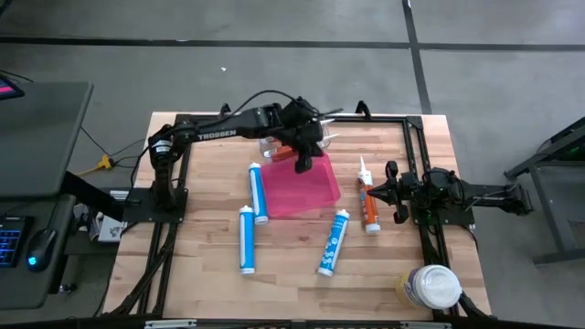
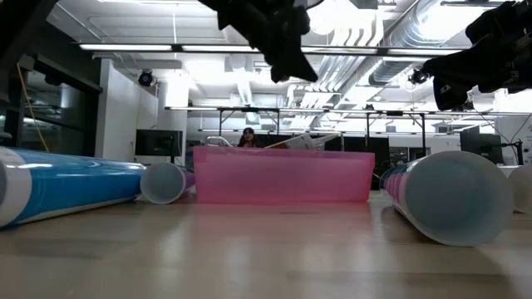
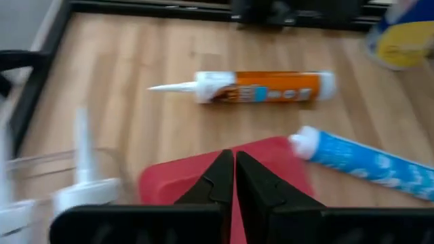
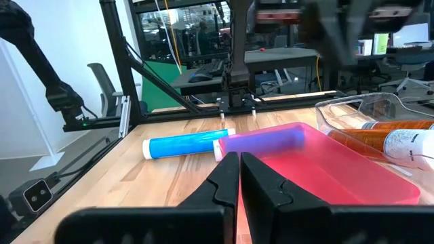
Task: Pick & place silicon tubes, Sealant and Lysol wipes
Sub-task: Put the orange sealant into the transparent bin
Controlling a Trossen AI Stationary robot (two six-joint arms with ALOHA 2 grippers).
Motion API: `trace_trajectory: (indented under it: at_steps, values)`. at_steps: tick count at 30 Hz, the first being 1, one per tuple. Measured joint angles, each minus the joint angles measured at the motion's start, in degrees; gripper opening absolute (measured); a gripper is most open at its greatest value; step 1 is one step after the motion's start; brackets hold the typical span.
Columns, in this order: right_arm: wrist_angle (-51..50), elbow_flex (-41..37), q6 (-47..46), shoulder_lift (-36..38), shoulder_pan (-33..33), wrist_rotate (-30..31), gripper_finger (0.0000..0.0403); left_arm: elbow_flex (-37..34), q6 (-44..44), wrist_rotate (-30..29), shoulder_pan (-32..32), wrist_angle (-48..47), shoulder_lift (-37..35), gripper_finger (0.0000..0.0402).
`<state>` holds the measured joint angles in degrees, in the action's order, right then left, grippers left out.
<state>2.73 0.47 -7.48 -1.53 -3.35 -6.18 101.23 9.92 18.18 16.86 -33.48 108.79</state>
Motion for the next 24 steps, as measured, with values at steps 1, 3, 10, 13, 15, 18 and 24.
trace_trajectory:
  at_steps: [1, 3, 10, 13, 15, 18, 24]
  values:
    - [0.0, 0.0, 0.0, 0.0, 0.0, 0.0, 0.0012, 0.0, -0.1, 1.0, -0.7, 0.0, 0.0, 0.0003]
    - [0.0, 0.0, 0.0, 0.0, 0.0, 0.0, 0.0012, 0.0, -0.4, 1.2, -2.1, 0.3, 0.0, 0.0002]
    - [0.0, 0.0, 0.0, 0.0, 0.0, 0.0, 0.0012, -2.2, -3.3, -1.0, -5.2, 6.2, -0.5, 0.0000]
    - [0.0, 0.0, 0.0, 0.0, 0.0, 0.0, 0.0012, -7.0, -5.4, -0.8, -5.7, 11.7, -3.9, 0.0000]
    - [0.0, 0.0, 0.0, 0.0, 0.0, 0.0, 0.0012, -10.4, -6.9, -1.2, -6.1, 16.7, -5.7, 0.0000]
    - [0.0, 0.0, 0.0, 0.0, 0.0, 0.0, 0.0012, -16.9, -7.7, -2.3, -6.2, 20.1, -8.7, 0.0000]
    - [0.0, 0.0, 0.0, 0.0, 0.0, 0.0, 0.0012, -29.7, -9.0, -8.0, -6.8, 28.5, -18.7, 0.0000]
